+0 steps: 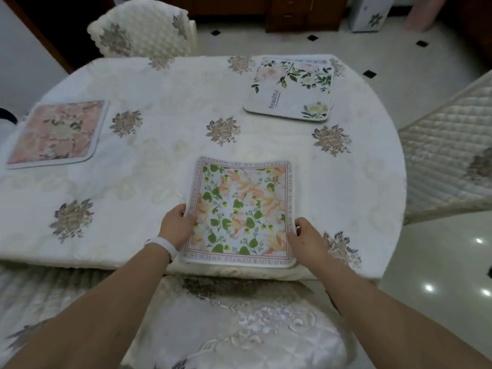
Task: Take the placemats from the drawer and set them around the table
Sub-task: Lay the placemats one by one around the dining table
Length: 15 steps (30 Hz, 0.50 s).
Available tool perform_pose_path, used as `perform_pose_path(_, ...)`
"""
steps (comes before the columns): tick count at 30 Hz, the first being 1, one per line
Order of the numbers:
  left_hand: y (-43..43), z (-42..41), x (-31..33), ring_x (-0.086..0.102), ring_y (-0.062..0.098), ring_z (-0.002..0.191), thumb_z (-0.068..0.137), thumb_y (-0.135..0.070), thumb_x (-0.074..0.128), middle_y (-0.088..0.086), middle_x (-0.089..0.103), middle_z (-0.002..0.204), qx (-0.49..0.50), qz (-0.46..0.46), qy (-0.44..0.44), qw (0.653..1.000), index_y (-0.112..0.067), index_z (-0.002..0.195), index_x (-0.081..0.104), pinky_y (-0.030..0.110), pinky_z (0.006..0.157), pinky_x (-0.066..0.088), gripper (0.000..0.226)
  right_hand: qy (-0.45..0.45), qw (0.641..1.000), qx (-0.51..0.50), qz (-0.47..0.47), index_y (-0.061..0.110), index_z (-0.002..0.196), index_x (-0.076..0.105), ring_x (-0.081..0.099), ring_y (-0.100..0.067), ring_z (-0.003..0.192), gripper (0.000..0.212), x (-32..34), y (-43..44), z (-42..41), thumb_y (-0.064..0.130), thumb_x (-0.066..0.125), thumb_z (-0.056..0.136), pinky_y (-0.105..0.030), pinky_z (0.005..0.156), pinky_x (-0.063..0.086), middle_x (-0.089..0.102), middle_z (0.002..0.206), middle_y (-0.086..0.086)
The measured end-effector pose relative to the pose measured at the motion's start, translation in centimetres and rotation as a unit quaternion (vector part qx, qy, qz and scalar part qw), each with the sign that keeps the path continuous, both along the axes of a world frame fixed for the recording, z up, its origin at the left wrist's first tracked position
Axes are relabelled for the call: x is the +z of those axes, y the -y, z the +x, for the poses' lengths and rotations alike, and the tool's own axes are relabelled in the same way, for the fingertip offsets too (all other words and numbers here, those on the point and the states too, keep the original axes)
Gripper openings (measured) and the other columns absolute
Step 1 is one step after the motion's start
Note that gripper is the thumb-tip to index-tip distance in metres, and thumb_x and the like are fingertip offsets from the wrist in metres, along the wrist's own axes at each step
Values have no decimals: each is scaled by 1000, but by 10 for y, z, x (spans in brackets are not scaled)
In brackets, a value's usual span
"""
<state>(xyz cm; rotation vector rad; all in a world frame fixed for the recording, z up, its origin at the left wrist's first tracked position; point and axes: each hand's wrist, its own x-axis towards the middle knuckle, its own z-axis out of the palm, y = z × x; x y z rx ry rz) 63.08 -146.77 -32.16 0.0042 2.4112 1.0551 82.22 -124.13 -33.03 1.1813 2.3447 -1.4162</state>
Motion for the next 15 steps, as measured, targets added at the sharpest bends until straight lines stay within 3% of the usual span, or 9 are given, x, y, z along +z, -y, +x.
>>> perform_pose_path(9,8,-15,-5,65,20,82,93,-18,60,7,65,115,-55,-18,-5,998,-18,134,50,35,72,55,42,11,997,-76,14,16,138,41,58,-18,78,40,-1,10,17,19,48,99,-31,60,42,55,93,-1)
perform_pose_path(12,12,-14,-16,58,32,112,89,-26,62,12,52,137,-74,-66,-5,995,-19,148,30,47,91,52,67,30,989,-31,142,13,138,44,51,-29,113,46,-10,15,18,23,52,94,-42,93,45,50,124,-10)
perform_pose_path(15,15,-1,-27,41,31,129,92,-38,51,12,39,146,-178,-127,-131,967,-16,147,31,44,102,41,63,22,952,108,284,14,135,50,46,-30,121,46,-19,26,9,33,47,93,-43,99,41,48,133,-11)
